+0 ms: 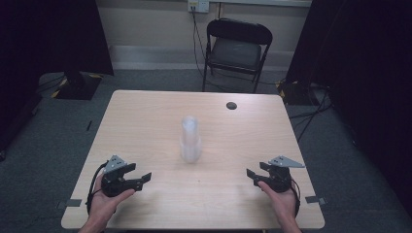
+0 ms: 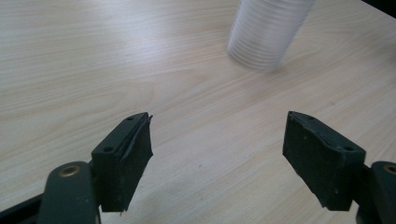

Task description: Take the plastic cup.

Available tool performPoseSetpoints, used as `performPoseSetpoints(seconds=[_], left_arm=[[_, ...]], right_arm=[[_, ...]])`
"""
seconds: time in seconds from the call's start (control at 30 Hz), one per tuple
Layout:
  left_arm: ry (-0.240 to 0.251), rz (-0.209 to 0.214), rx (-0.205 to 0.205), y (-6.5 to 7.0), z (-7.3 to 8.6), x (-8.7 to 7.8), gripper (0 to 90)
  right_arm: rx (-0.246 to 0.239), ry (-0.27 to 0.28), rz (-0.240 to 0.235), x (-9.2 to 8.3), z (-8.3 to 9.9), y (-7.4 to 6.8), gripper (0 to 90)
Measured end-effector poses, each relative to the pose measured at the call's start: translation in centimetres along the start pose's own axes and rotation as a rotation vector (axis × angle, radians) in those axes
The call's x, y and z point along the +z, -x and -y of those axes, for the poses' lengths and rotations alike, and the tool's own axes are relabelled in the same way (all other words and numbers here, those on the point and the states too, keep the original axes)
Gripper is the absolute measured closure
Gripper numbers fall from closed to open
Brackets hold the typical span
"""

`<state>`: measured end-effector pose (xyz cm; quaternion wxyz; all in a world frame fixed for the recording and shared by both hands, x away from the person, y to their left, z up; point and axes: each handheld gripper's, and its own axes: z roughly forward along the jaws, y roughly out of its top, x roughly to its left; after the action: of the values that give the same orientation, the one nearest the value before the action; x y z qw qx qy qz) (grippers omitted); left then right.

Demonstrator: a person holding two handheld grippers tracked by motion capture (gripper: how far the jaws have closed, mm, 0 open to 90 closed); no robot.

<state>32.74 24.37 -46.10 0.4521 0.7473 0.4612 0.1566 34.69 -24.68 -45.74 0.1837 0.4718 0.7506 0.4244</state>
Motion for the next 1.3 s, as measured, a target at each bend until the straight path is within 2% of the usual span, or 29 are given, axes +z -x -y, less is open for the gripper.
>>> performPoseSetpoints(seconds=[0.07, 0.27, 0.37, 0.43, 0.47, 0.73, 0.83, 0.97, 1.03, 1.07, 1.13, 1.3], left_arm=[[-0.004, 0.017, 0.007, 0.3, -0.4, 0.2, 22.5], [-0.014, 0.057, 0.011, 0.8, -1.4, 0.8, 20.9], [0.009, 0.085, 0.029, 1.3, -2.3, 0.7, 18.9], [0.017, 0.088, 0.033, 1.6, -2.8, 0.8, 19.5], [0.017, 0.095, 0.049, 1.8, -3.3, 0.9, 19.5], [0.032, 0.108, 0.067, 2.4, -4.9, 1.2, 20.7], [0.046, 0.125, 0.066, 2.6, -5.8, 1.5, 20.8], [0.063, 0.132, 0.081, 2.9, -7.0, 2.0, 19.2], [0.076, 0.130, 0.087, 3.2, -7.7, 2.2, 19.2], [0.081, 0.128, 0.101, 3.3, -8.1, 2.3, 19.2], [0.087, 0.133, 0.104, 3.7, -8.7, 2.4, 19.2], [0.110, 0.160, 0.129, 4.6, -10.2, 3.0, 20.1]], right_arm=[[0.013, -0.002, -0.016, -0.1, -0.1, 0.1, 37.1], [0.012, -0.014, -0.029, 0.0, -0.1, 0.4, 36.7], [0.014, -0.026, -0.033, 0.2, 0.0, 0.4, 36.7], [0.008, -0.025, -0.033, 0.3, -0.1, 0.3, 36.8], [-0.002, -0.016, -0.030, 0.3, -0.2, 0.0, 36.9], [-0.020, 0.002, -0.043, -0.2, -0.1, -0.8, 37.4], [-0.018, 0.022, -0.027, -0.2, -0.3, -0.7, 33.1], [-0.020, 0.031, -0.031, 0.0, -0.4, -0.7, 29.7], [-0.031, 0.035, -0.051, 0.0, -0.5, -0.9, 29.7], [-0.036, 0.040, -0.050, 0.0, -0.5, -1.0, 29.7], [-0.046, 0.044, -0.054, 0.0, -0.5, -1.3, 30.1], [-0.055, 0.041, -0.093, 0.0, -0.3, -1.5, 34.0]])
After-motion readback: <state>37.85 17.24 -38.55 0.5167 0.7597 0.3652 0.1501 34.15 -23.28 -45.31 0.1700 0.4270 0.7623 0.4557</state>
